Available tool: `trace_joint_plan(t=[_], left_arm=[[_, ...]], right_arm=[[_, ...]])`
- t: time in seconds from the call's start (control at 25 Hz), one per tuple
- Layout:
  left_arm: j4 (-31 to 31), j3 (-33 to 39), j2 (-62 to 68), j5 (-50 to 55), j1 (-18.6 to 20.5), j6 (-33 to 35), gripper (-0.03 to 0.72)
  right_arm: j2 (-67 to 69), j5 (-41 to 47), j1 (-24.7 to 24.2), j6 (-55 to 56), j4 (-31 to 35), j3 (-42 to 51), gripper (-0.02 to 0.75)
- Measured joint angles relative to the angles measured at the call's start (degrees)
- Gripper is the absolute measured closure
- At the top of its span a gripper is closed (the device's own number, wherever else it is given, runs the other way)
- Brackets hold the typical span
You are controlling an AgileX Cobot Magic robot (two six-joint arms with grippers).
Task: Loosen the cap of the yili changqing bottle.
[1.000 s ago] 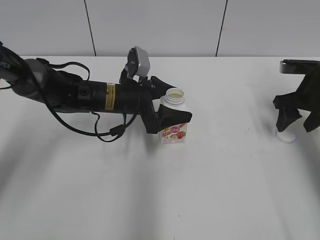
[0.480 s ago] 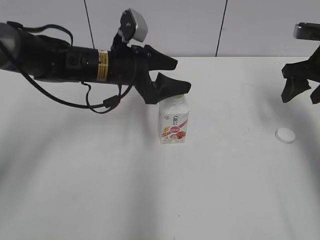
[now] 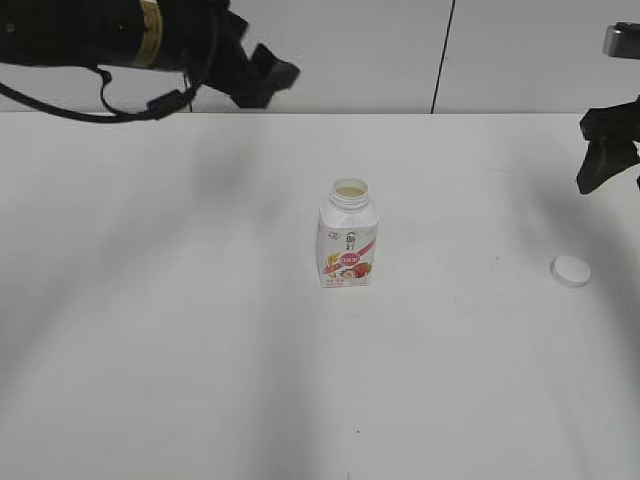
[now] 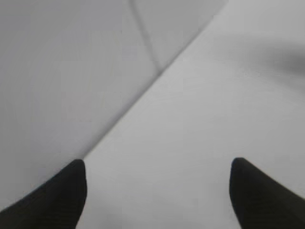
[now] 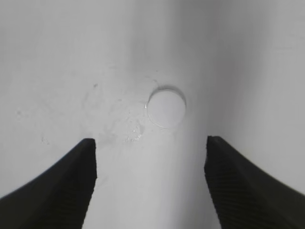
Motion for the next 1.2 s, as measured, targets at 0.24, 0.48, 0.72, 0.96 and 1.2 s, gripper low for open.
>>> trace_joint_plan(t=[0.24, 0.48, 0.72, 0.96, 1.2], left_arm=[[-2.64, 0.00, -1.79, 33.37, 0.37, -0.13, 0.135], [-33.39, 0.00, -1.83, 49.38, 2.66, 17.62, 0.155], [-62.79, -0.13, -1.83, 50.20, 2.71, 32.63, 0.161], [-77.04, -4.72, -1.83, 61.21, 3.50, 41.48, 0.185], [-83.14, -7.62, -1.90, 69.17, 3.95, 46.13, 0.186]], right_arm=[[-1.29, 3.43, 0.00, 0.00, 0.00, -1.04, 0.181], [-1.29, 7.95, 0.00, -0.05, -1.57, -1.23, 0.181], [-1.47, 10.51, 0.00, -0.01, -2.47, -1.48, 0.180], [-2.72, 12.97, 0.00, -0.01, -2.56, -1.48, 0.180], [-2.76, 15.07, 0.00, -0.08, -2.56, -1.48, 0.180]])
